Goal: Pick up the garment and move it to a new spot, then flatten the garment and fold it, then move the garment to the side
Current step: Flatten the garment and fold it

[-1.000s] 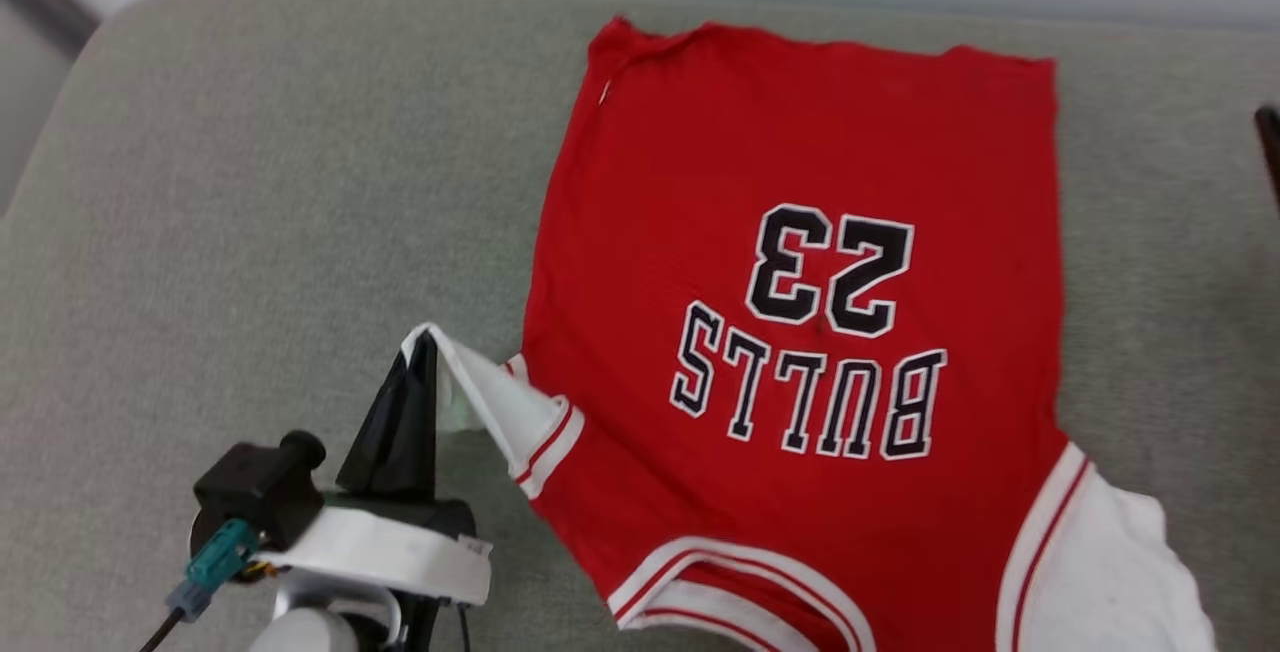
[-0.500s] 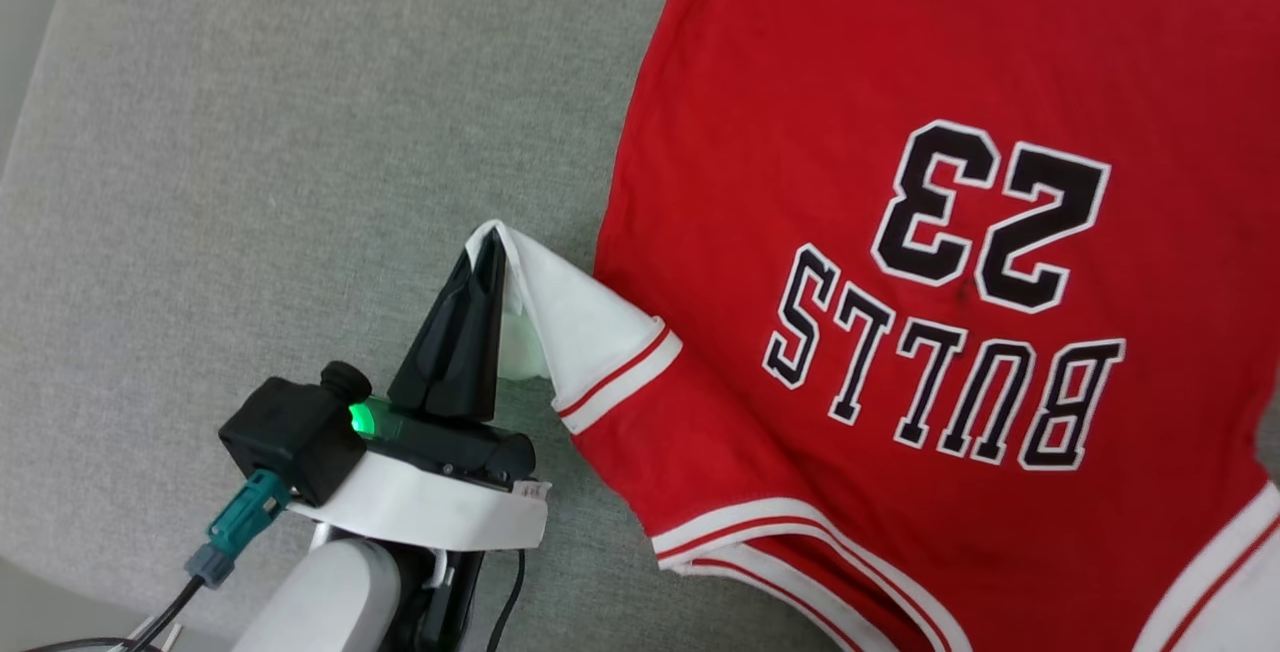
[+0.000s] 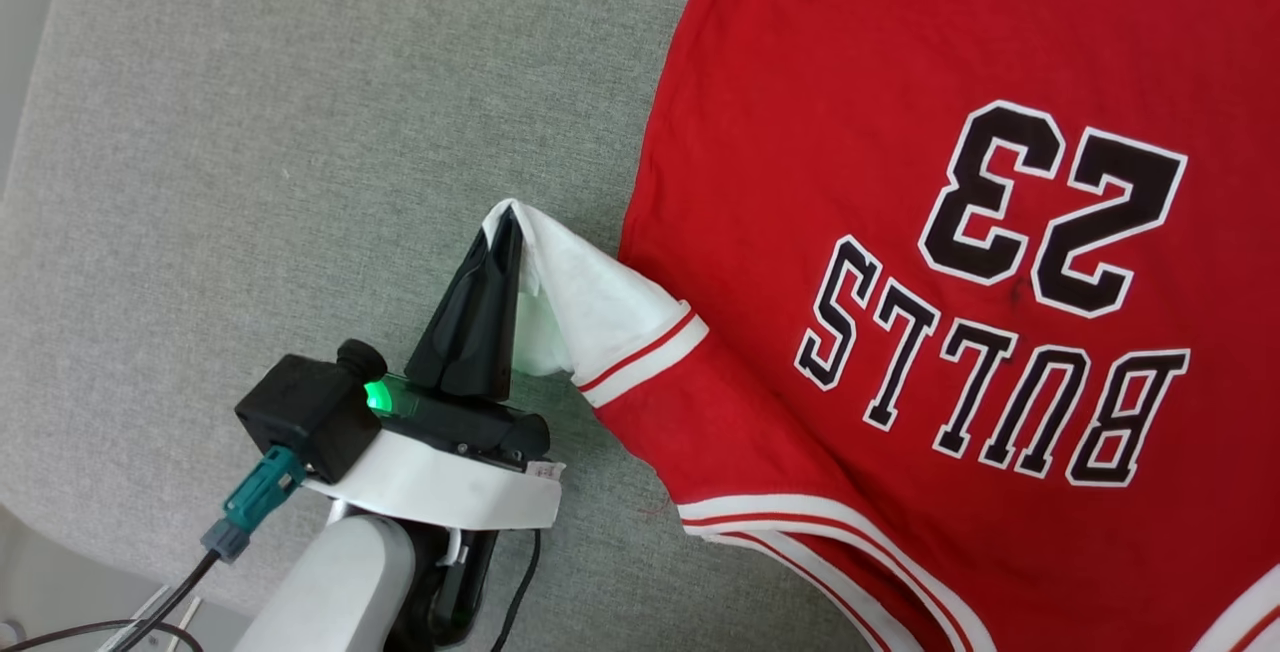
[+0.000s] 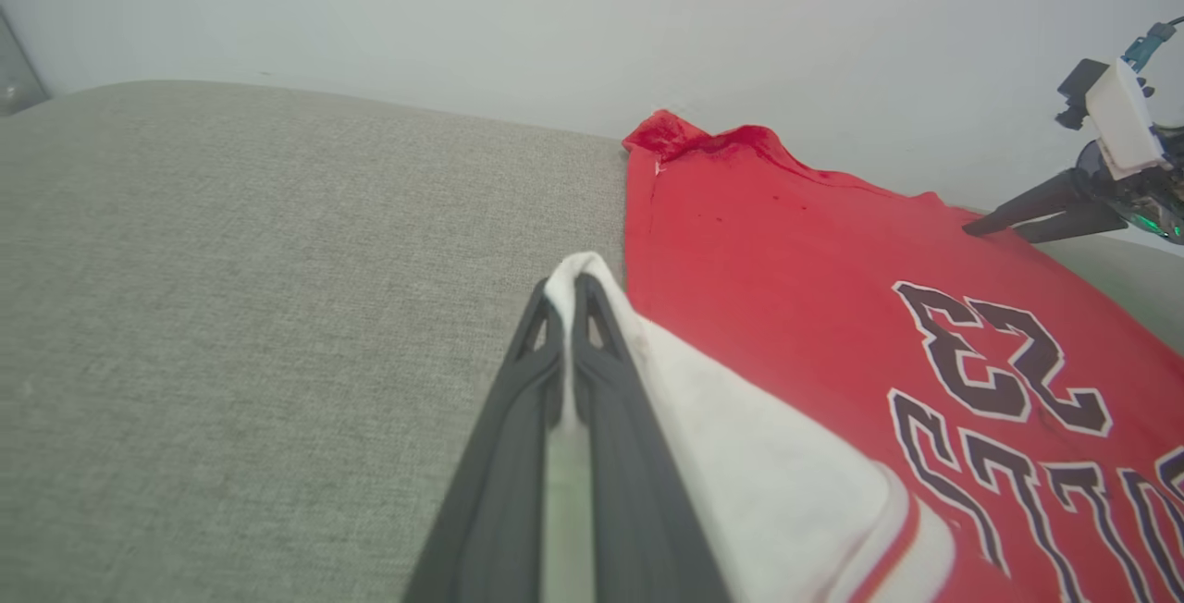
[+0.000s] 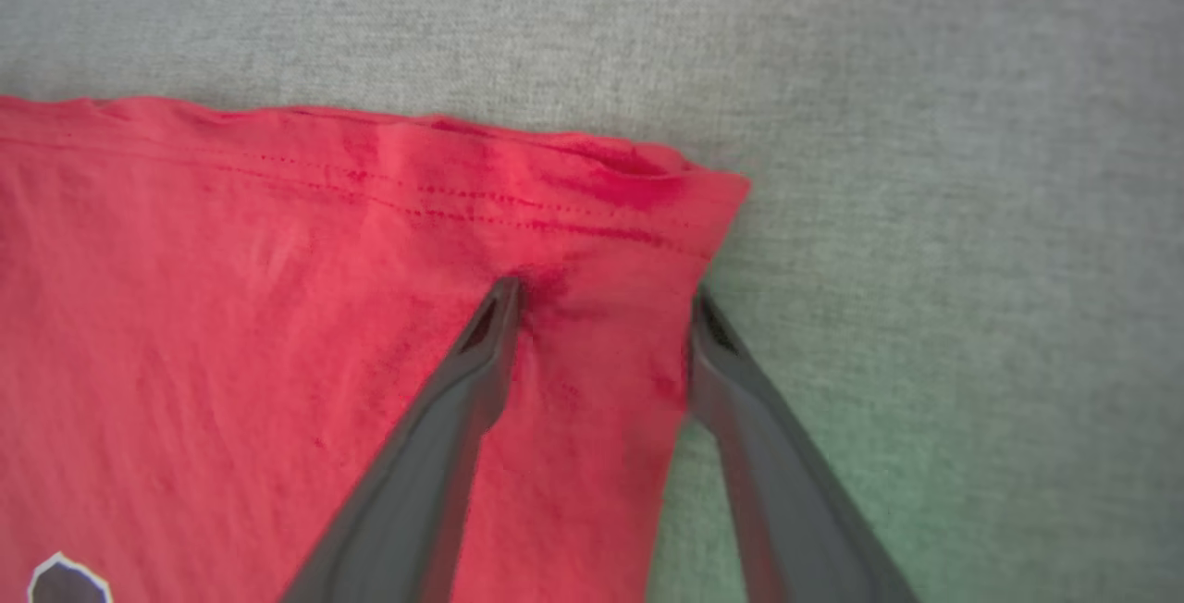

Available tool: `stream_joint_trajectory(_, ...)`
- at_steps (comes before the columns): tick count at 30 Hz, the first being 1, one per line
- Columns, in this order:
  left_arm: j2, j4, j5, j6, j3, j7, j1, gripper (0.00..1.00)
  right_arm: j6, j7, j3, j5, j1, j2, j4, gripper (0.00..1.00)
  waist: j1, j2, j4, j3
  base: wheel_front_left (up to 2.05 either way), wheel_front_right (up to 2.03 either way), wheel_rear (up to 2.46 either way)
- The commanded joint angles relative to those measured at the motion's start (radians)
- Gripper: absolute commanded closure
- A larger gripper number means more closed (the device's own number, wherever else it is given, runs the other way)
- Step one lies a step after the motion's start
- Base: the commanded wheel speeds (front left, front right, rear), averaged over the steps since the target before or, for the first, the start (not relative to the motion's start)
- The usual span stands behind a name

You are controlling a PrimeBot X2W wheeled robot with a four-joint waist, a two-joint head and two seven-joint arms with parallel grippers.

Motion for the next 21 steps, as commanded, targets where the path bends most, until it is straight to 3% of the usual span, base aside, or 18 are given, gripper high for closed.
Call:
stream_joint_trajectory(1, 0.000, 0.008, 0.001, -0.006, 0.006, -0.005, -0.011, 1.00, -0.001, 0.041, 0.004, -0.007, 0.106, 0.043, 0.048, 1.00, -0.0001, -0.0001, -0.001, -0.007, 0.00, 0.00, 0.00)
stream_joint_trajectory(11, 0.015, 0.086, -0.004, -0.010, 0.024, -0.005, 0.018, 1.00, -0.001, -0.076, 0.120, 0.026, 0.099, -0.036, -0.082, 1.00, -0.0001, -0.0001, -0.040, -0.115, 0.00, 0.00, 0.00)
stream_joint_trajectory(17, 0.045, 0.142, -0.031, 0.015, 0.058, 0.008, 0.073, 1.00, -0.001, -0.106, 0.215, 0.102, 0.192, -0.106, -0.163, 1.00, -0.0001, -0.0001, -0.103, -0.228, 0.00, 0.00, 0.00)
stream_joint_trajectory(21, 0.067, 0.181, -0.060, 0.031, 0.090, 0.017, 0.125, 1.00, -0.001, -0.104, 0.224, 0.188, 0.318, -0.154, -0.243, 1.00, -0.0001, -0.0001, -0.154, -0.307, 0.00, 0.00, 0.00)
